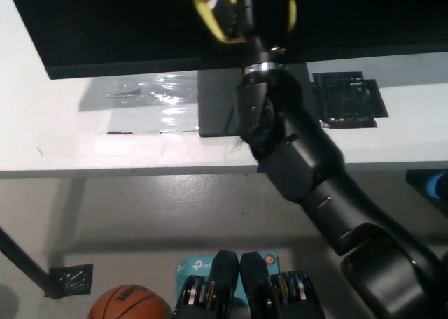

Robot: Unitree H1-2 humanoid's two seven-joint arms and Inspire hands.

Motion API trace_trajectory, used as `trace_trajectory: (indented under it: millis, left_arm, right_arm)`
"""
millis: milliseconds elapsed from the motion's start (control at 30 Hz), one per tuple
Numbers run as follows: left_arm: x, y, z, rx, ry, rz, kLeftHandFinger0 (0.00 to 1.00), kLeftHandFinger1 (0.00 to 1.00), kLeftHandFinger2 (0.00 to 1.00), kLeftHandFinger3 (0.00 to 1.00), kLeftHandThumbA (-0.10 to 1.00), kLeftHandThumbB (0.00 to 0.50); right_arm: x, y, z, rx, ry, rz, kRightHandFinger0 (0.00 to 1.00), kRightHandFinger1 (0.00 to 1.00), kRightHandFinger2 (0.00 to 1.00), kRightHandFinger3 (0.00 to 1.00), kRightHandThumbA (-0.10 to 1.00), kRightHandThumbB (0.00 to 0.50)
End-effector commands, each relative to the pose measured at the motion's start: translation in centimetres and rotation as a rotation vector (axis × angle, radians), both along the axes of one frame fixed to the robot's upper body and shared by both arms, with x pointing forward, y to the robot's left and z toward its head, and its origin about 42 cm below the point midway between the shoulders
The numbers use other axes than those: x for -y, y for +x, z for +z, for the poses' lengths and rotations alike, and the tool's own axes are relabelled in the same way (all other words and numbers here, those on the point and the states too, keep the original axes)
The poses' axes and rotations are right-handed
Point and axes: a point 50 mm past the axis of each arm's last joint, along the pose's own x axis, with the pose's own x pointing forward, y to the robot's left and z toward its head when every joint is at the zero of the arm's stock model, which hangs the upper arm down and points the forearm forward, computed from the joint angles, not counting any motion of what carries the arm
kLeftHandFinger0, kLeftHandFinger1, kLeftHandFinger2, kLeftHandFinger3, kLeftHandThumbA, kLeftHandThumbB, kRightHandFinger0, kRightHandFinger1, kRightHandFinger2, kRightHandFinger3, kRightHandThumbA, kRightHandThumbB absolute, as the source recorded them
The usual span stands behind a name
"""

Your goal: The robot uses its right hand to pick up the cloth kept in the middle of the desk and use it to wipe the monitor in the middle of the desk by swiping its screen twice

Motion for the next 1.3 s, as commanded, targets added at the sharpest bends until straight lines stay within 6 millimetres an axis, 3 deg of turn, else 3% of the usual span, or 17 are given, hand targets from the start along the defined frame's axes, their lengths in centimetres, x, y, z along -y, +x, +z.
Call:
trace_trajectory:
  millis: [0, 33, 100, 300, 400, 467, 533, 733, 800, 867, 900, 933, 967, 1000, 1067, 1167, 1267]
  left_arm:
    - [-1.1, 0.2, 1.0, 0.016, 0.037, -0.018, 0.76, 0.62, 0.00, 0.00, 0.53, 0.500]
    - [-1.0, 0.2, 1.0, 0.015, 0.029, -0.009, 0.76, 0.63, 0.00, 0.00, 0.52, 0.500]
    - [-1.0, 0.3, 0.9, 0.014, 0.032, -0.010, 0.76, 0.62, 0.00, 0.00, 0.53, 0.500]
    - [-1.3, 0.0, 0.6, 0.005, 0.034, -0.001, 0.74, 0.61, 0.00, 0.00, 0.54, 0.500]
    - [-1.2, 0.1, 0.8, 0.001, 0.048, -0.009, 0.77, 0.64, 0.00, 0.00, 0.54, 0.500]
    - [-1.2, 0.1, 0.8, 0.008, 0.050, -0.013, 0.77, 0.63, 0.00, 0.00, 0.55, 0.500]
    - [-1.1, 0.2, 1.0, 0.011, 0.034, 0.009, 0.76, 0.63, 0.00, 0.00, 0.50, 0.500]
    - [-1.4, 0.3, 1.1, 0.023, 0.035, 0.002, 0.75, 0.63, 0.00, 0.00, 0.52, 0.500]
    - [-1.4, 0.3, 1.0, 0.027, 0.041, -0.001, 0.75, 0.63, 0.00, 0.00, 0.52, 0.500]
    - [-1.4, 0.3, 1.1, 0.031, 0.047, -0.008, 0.74, 0.61, 0.00, 0.00, 0.54, 0.500]
    - [-1.3, 0.2, 1.1, 0.032, 0.038, -0.003, 0.74, 0.61, 0.00, 0.00, 0.54, 0.500]
    - [-1.3, 0.2, 1.0, 0.032, 0.039, -0.003, 0.75, 0.61, 0.00, 0.00, 0.54, 0.500]
    - [-1.3, 0.2, 1.0, 0.029, 0.036, -0.001, 0.75, 0.61, 0.00, 0.00, 0.54, 0.500]
    - [-1.4, 0.1, 1.0, 0.032, 0.031, 0.001, 0.75, 0.61, 0.00, 0.00, 0.54, 0.500]
    - [-1.4, 0.0, 1.0, 0.033, 0.028, 0.009, 0.74, 0.60, 0.00, 0.00, 0.54, 0.500]
    - [-1.5, 0.0, 0.7, 0.024, 0.019, 0.020, 0.75, 0.61, 0.00, 0.00, 0.50, 0.500]
    - [-1.6, 0.0, 0.7, 0.031, 0.029, 0.008, 0.74, 0.61, 0.00, 0.00, 0.53, 0.500]
  right_arm:
    - [-1.8, -0.1, 3.9, 0.099, -0.013, 0.051, 0.00, 0.00, 0.43, 0.18, -0.10, 0.111]
    - [-2.5, -0.3, 3.9, 0.087, -0.027, 0.050, 0.00, 0.00, 0.40, 0.35, -0.10, 0.176]
    - [-2.7, -0.3, 3.9, 0.091, -0.030, 0.058, 0.00, 0.00, 0.33, 0.25, -0.10, 0.207]
    - [-2.6, -0.4, 3.2, 0.082, -0.047, 0.065, 0.00, 0.00, 0.31, 0.14, -0.10, 0.193]
    - [-1.6, -0.2, 2.7, 0.076, -0.047, 0.060, 0.00, 0.00, 0.29, 0.16, -0.10, 0.214]
    - [-1.0, -0.3, 2.5, 0.073, -0.045, 0.066, 0.00, 0.00, 0.29, 0.09, -0.10, 0.179]
    - [0.4, -0.5, 2.1, 0.081, -0.044, 0.074, 0.00, 0.00, 0.33, 0.03, -0.10, 0.059]
    - [3.5, -1.7, 0.7, 0.123, -0.068, 0.082, 0.00, 0.00, 0.37, 0.00, -0.10, 0.003]
    - [4.9, -2.3, -0.2, 0.122, -0.089, 0.078, 0.00, 0.00, 0.36, 0.03, -0.10, 0.030]
    - [6.4, -3.1, -1.1, 0.108, -0.107, 0.073, 0.00, 0.00, 0.30, 0.33, -0.10, 0.147]
    - [7.4, -3.4, -2.0, 0.115, -0.115, 0.076, 0.00, 0.00, 0.25, 0.14, -0.10, 0.204]
    - [8.0, -3.5, -2.7, 0.130, -0.129, 0.071, 0.00, 0.00, 0.26, 0.09, -0.10, 0.208]
    - [8.8, -3.7, -3.5, 0.124, -0.134, 0.076, 0.00, 0.00, 0.30, 0.01, -0.10, 0.170]
    - [9.6, -3.9, -4.3, 0.109, -0.142, 0.078, 0.00, 0.00, 0.31, 0.12, -0.10, 0.162]
    - [10.4, -4.1, -4.9, 0.084, -0.159, 0.073, 0.00, 0.00, 0.36, 0.14, -0.10, 0.198]
    - [13.2, -4.6, -6.5, 0.019, -0.212, 0.020, 0.00, 0.04, 0.49, 0.09, -0.10, 0.108]
    - [15.3, -4.1, -7.8, -0.002, -0.245, -0.015, 0.00, 0.05, 0.50, 0.04, -0.10, 0.061]
